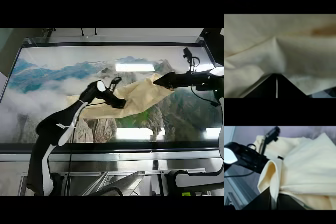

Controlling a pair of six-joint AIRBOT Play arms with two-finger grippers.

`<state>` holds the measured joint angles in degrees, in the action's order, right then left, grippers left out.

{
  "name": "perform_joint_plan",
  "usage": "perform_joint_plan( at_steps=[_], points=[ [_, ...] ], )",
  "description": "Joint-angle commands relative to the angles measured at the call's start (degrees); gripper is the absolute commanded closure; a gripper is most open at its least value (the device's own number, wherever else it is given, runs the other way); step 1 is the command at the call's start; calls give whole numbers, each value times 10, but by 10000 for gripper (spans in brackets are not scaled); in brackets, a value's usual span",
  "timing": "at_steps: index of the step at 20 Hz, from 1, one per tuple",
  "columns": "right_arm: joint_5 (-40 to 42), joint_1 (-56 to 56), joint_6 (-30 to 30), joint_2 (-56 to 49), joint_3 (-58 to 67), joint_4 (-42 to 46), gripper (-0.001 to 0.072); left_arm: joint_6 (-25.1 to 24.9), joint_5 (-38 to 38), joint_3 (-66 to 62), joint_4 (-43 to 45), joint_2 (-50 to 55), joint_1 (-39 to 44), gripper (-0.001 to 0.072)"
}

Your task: Fold the shirts.

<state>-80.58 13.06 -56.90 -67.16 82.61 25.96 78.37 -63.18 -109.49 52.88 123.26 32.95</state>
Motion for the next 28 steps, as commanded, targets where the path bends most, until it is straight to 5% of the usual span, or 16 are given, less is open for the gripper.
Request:
perform_joint_plan(
  at_steps=[1, 6, 8, 11, 17, 18, 19, 20, 21, 22, 23, 24, 25, 28],
  points=[
    [-14, -3, -26, 39, 34, 7, 682, 27, -28, -94, -2, 64, 63, 694],
    [-9, -3, -47, 37, 40, 65, 683, 26, -8, -67, -28, 8, 84, 694],
    [-9, -4, -55, 34, 40, 74, 682, 18, -84, -55, 14, -39, 50, 694],
    [9, -28, -62, 33, 40, 73, 683, 17, -212, -55, 103, -124, -37, 693],
    [208, -272, -73, -40, 40, 75, 680, 57, -224, -55, 75, -294, -256, 694],
    [254, -321, -63, -67, 40, 80, 652, 57, -228, -55, 69, -311, -280, 693],
    [309, -371, -61, -101, 40, 93, 487, 56, -233, -55, 71, -324, -299, 693],
    [370, -415, -61, -139, 40, 90, 489, 56, -242, -55, 71, -334, -315, 694],
    [439, -452, -49, -170, 40, 76, 677, 55, -248, -55, 70, -341, -325, 693],
    [506, -484, -22, -194, 41, 56, 617, 55, -256, -55, 70, -346, -333, 694],
    [531, -500, -14, -207, 43, 53, 325, 55, -263, -55, 70, -349, -337, 693],
    [517, -503, -14, -209, 43, 60, 192, 55, -269, -55, 70, -349, -338, 694],
    [483, -494, -14, -200, 44, 71, 263, 53, -275, -55, 71, -349, -338, 693],
    [384, -434, -18, -134, 44, 75, 277, 50, -279, -55, 71, -349, -330, 693]
  ],
)
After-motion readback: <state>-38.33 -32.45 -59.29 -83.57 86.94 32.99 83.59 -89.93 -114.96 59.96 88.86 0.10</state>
